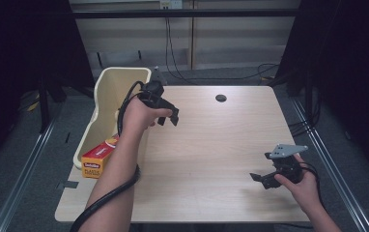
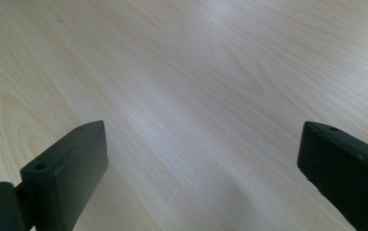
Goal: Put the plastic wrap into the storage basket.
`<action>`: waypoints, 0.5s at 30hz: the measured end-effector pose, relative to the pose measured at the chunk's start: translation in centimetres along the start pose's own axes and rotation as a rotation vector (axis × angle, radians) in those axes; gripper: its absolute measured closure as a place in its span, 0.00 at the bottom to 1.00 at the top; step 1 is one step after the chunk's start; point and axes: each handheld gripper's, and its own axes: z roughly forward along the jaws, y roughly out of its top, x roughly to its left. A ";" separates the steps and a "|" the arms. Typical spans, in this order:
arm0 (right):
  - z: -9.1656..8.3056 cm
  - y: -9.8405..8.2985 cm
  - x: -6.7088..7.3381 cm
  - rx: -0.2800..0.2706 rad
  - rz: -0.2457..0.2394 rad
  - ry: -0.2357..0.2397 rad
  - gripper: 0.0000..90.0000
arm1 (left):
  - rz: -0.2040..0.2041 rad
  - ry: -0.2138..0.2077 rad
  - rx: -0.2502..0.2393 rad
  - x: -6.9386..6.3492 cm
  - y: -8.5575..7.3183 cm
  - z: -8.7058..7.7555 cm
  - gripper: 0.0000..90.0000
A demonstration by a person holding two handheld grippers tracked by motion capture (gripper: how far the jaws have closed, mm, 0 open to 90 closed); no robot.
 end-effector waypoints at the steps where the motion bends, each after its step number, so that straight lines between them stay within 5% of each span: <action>1: 0.0 0.0 0.0 -0.001 0.001 0.004 0.04 | -0.002 -0.001 -0.002 -0.2 0.0 0.3 0.18; 15: 0.0 0.0 0.0 -0.001 -0.001 0.005 0.04 | 0.024 -0.033 0.017 -1.6 0.0 4.0 0.18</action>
